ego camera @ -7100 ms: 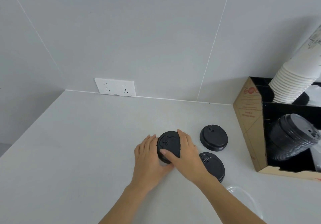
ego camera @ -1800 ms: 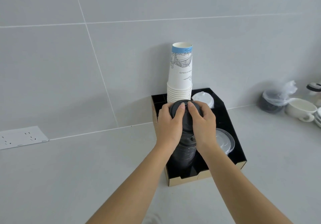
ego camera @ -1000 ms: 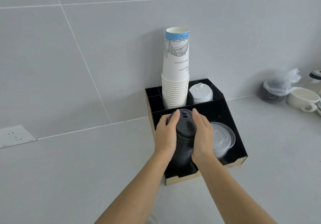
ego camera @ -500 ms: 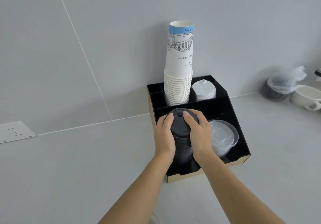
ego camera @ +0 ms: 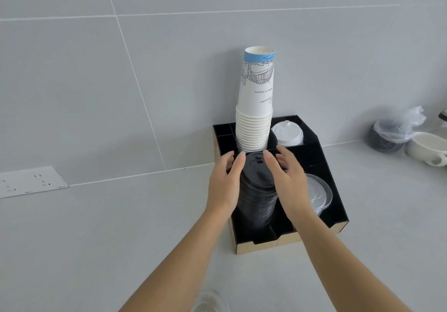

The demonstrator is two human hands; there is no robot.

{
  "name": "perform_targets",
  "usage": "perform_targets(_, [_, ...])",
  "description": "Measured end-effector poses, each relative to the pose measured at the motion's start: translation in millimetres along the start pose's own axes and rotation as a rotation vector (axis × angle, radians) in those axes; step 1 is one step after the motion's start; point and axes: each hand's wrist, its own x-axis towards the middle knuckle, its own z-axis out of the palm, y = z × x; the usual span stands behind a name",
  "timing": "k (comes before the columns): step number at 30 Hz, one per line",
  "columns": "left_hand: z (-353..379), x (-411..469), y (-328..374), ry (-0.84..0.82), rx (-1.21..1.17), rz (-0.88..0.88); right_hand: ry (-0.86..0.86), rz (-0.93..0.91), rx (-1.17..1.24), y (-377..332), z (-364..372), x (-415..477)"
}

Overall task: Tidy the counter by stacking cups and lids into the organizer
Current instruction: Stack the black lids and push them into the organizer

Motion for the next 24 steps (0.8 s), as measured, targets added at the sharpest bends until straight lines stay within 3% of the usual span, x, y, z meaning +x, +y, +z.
perform_targets(7, [-42.3,-24.5,14.1,0.137,0.516,0.428,0.170,-0.470,-0.442,-27.1,-5.5,-16.9])
perform_targets(10, [-57.4,-40.9,12.3,0.198,0.621,0.516,0.226,-0.632,-0.559,-29.6,0.8,-31.1])
perform_targets(16, [-81.9,-78.3,-0.3,0.204,0.652,0.497,0.233,-0.765,-0.661,-23.6,11.1,-68.9])
perform_targets(24, [-114.0,-140.9,-30.1,0.206,0.653,0.369,0.154,-0.731,-0.712,-4.3,17.5,-142.1])
